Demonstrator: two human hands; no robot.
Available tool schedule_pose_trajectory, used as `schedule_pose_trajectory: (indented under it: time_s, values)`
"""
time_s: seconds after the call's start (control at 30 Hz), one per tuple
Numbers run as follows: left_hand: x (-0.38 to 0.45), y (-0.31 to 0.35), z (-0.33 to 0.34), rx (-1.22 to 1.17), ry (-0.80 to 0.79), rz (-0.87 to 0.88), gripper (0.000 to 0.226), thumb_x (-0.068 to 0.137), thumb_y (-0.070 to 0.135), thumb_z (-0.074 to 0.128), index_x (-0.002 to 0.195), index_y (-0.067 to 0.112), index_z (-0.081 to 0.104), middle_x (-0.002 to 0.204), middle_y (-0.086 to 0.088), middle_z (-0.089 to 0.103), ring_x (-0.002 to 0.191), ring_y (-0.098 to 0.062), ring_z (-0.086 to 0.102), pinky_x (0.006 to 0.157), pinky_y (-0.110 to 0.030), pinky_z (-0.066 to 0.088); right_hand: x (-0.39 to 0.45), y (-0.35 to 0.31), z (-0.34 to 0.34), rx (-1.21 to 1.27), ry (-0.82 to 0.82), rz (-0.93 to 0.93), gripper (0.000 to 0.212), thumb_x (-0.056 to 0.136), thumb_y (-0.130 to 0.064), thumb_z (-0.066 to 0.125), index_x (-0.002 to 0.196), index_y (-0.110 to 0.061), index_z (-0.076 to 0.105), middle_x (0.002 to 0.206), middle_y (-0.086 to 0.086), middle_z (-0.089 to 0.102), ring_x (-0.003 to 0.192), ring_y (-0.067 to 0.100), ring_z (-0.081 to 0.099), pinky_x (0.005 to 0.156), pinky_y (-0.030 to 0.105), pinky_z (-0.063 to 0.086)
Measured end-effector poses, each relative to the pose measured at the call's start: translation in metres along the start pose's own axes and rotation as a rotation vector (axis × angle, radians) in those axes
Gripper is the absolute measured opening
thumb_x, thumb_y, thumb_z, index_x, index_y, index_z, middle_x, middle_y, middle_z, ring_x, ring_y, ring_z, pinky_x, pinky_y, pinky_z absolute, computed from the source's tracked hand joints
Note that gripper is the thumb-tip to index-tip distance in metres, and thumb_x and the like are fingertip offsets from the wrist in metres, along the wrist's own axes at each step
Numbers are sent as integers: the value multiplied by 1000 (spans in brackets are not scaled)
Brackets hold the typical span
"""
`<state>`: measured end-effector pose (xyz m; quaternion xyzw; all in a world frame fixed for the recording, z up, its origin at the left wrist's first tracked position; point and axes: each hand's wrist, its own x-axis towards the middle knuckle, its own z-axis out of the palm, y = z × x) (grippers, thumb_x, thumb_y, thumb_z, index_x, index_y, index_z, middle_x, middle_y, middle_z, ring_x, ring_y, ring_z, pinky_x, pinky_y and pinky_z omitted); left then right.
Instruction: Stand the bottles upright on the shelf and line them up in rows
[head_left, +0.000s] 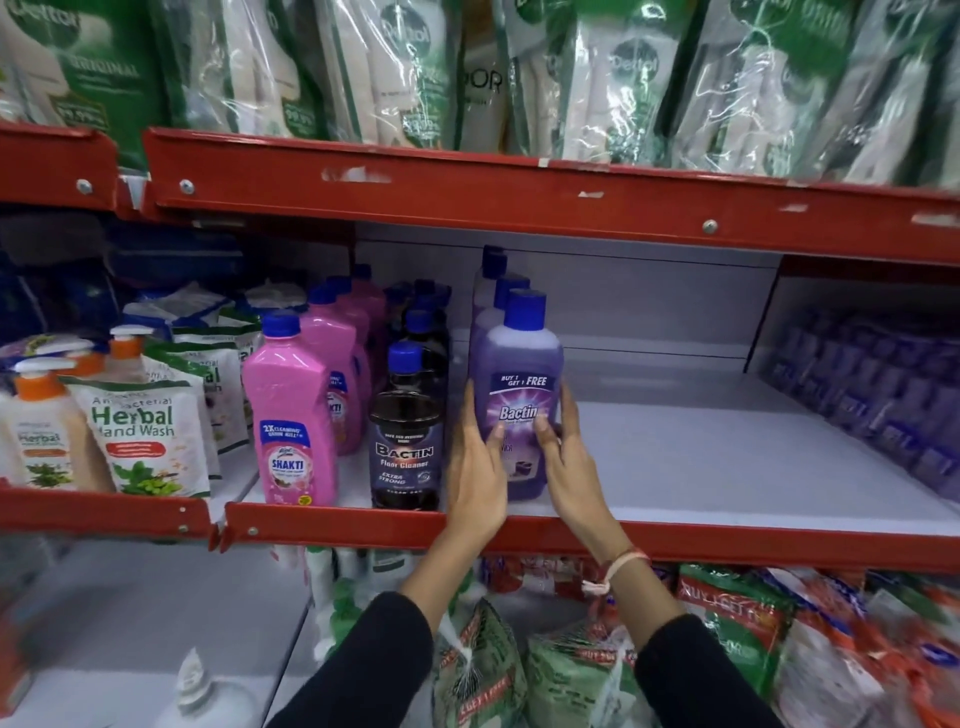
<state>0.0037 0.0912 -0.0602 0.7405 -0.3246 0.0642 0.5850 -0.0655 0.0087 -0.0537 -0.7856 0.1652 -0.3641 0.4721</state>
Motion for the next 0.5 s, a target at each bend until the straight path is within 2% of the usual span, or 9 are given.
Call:
schedule_pose_trajectory:
  time_s: [0.07, 0.13, 0.23, 0.3, 0.37, 0.5]
  values:
    - [-10, 3, -2, -23, 9, 31, 60, 96, 33, 41, 148, 31, 12, 153, -6, 34, 133, -28, 43, 106, -44, 40, -8, 2, -3, -22, 13, -9, 58, 100, -41, 34, 152, -39, 9, 139, -3, 53, 122, 25, 59, 99, 39, 51]
    - [-22, 3, -7, -68, -27, 55, 59, 97, 34, 40, 147, 33, 11, 155, -1, 29, 139, -21, 34, 112, -38, 31, -21, 5, -6, -39, 28, -37, 59, 97, -49, 32, 149, -48, 6, 144, -1, 52, 120, 21, 61, 98, 37, 52]
    - [-34, 2, -17, -88, -94, 63, 59, 96, 41, 38, 146, 39, 6, 157, 5, 23, 141, -15, 27, 115, -40, 28, -35, 7, -11, -33, 12, -46, 59, 97, -50, 32, 149, -51, 4, 131, -5, 59, 99, 4, 67, 80, 15, 56]
    - [-34, 3, -22, -87, -124, 57, 60, 96, 42, 39, 146, 40, 7, 156, 6, 25, 140, -16, 30, 114, -43, 31, -37, 4, -11, -28, 10, -37, 59, 96, -52, 32, 149, -52, 4, 130, -2, 61, 94, 3, 67, 71, 8, 55]
    - [-30, 5, -26, -111, -148, 45, 61, 95, 43, 42, 146, 40, 9, 155, 6, 28, 140, -16, 33, 113, -44, 33, -38, 1, -11, -47, 28, -40, 61, 94, -55, 30, 148, -52, 3, 133, 0, 60, 99, 11, 68, 73, 10, 55]
    - [-36, 2, -36, -135, -201, 59, 59, 94, 49, 39, 146, 41, 12, 155, 9, 29, 140, -13, 34, 114, -47, 33, -43, -4, -13, -56, 45, -57, 60, 94, -57, 33, 147, -54, 6, 140, 0, 56, 111, 16, 66, 91, 34, 58]
